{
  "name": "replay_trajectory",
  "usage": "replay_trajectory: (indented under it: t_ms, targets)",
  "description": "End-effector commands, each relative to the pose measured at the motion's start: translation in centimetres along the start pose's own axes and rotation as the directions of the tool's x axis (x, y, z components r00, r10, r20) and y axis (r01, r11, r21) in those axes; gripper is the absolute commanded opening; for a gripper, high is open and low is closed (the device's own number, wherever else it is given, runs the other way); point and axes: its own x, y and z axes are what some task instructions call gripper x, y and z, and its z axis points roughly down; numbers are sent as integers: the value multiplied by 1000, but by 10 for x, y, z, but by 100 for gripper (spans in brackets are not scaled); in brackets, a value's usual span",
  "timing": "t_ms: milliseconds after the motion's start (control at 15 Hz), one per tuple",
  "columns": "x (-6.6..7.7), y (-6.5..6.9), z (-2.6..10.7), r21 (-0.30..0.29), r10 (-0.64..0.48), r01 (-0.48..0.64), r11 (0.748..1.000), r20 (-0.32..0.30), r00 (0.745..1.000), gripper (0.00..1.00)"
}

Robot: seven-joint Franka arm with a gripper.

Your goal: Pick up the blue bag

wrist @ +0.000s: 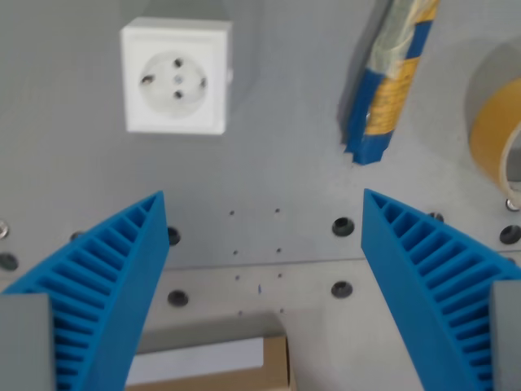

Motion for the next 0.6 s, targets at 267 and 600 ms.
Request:
replay_trajectory:
  t_ms: [267, 600]
  targets:
    - [2, 29, 27, 32, 282, -281, 959, -152, 947, 100]
    - [15, 58, 50, 53, 358, -354, 934, -165, 919, 100]
